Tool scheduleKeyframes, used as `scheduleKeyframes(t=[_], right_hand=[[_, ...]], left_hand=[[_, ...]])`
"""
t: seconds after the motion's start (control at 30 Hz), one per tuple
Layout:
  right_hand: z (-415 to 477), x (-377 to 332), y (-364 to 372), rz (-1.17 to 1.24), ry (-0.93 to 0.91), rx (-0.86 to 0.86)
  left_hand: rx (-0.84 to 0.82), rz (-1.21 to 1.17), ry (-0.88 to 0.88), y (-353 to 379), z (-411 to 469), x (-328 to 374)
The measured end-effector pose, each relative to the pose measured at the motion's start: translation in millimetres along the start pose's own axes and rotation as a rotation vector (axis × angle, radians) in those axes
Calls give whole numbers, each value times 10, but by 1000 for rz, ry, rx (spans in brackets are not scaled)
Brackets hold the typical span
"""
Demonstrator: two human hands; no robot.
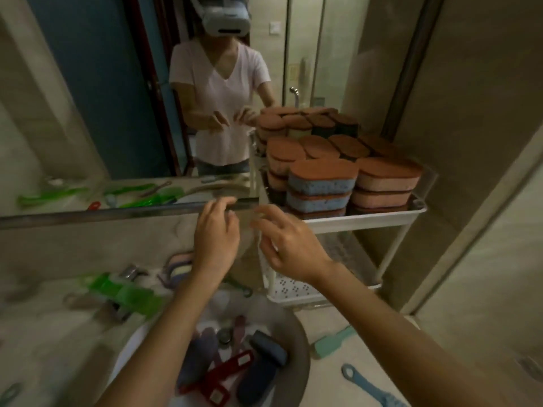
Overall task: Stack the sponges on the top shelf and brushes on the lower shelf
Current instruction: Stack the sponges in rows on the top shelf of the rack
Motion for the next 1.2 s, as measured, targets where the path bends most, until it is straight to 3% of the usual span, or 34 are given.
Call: scheduleKeyframes(t=[0.13, 0.3, 0.37, 0.47, 0.63, 0.83, 1.2], right_hand=[[-29, -153, 843, 135, 134, -326], [-94, 12, 1806, 70, 326, -776], [-73, 98, 2076, 76, 417, -844], [4, 200, 2397, 127, 495, -851], [262, 212, 2697, 164, 642, -732], [440, 215, 3015, 35, 575, -759], [285, 198, 3169, 53, 608, -611]], left_hand=[[-154, 75, -256, -55, -400, -674], [-333, 39, -457, 108, -746, -1031], [-363, 37, -482, 180, -689, -1163], [-440, 110, -434, 302, -338, -1371], [-720, 393, -295, 385, 264, -1853], [-1018, 578, -109, 556, 311, -2467], [-1043, 718, 46, 774, 305, -2701]])
Point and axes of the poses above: each hand's wrist, its own z-axis towards the middle knuckle, its own y-axis out of the palm, x = y × z, the point moved 1 cm from there along z, towards the middle knuckle, and after that the axes turned 14 degrees about y, right-handed, at the moved point
